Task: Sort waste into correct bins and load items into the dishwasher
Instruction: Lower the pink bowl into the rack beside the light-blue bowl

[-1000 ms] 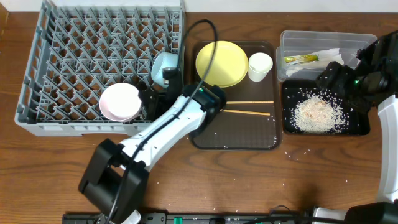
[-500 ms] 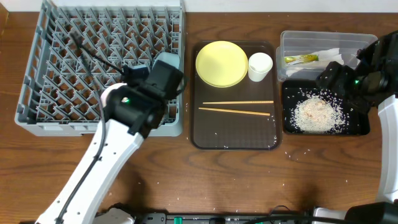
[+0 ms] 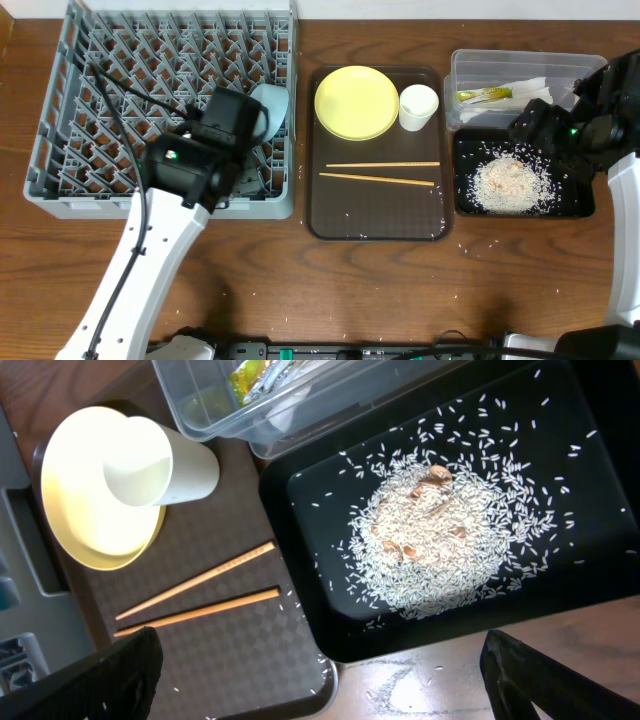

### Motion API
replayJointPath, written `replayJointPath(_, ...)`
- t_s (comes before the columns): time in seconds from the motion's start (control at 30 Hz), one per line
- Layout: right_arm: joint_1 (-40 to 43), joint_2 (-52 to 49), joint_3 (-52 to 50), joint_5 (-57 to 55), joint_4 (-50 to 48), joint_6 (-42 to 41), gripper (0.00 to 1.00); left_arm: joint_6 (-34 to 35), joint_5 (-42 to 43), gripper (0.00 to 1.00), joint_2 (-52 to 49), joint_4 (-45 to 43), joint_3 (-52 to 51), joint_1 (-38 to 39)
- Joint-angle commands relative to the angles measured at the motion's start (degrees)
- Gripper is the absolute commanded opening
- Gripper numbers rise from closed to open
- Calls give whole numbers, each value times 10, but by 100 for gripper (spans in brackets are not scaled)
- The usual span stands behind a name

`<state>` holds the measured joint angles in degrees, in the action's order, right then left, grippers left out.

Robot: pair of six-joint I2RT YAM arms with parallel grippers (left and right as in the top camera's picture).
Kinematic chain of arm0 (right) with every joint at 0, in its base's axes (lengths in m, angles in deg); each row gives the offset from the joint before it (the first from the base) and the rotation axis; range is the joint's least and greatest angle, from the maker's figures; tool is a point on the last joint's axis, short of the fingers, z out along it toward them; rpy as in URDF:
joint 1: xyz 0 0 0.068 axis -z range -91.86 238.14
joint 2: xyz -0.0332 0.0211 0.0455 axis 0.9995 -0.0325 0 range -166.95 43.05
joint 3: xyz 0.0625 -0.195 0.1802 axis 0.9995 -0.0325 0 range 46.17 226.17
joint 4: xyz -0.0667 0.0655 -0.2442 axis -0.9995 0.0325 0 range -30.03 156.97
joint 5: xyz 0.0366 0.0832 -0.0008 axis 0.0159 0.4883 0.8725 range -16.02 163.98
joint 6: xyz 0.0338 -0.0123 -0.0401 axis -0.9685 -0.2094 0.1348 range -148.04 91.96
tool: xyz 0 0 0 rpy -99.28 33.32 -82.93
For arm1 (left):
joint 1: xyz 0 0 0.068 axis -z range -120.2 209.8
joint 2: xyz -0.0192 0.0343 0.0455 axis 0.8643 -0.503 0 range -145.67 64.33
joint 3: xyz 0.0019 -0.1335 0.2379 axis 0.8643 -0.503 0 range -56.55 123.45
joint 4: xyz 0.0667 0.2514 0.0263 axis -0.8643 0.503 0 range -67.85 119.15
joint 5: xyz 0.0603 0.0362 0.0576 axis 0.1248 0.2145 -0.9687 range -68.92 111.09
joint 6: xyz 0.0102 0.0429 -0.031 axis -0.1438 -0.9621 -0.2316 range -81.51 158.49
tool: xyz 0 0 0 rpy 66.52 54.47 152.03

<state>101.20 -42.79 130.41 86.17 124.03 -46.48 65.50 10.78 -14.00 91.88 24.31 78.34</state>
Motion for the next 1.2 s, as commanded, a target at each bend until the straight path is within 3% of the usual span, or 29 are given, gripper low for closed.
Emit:
replayJointPath(0.0, 0, 4, 7, 3, 0, 0, 99, -33, 44, 51, 0, 0, 9, -26)
replayJointPath(1.17, 0, 4, 7, 2, 0, 0, 99, -45, 43, 50, 0, 0, 9, -31)
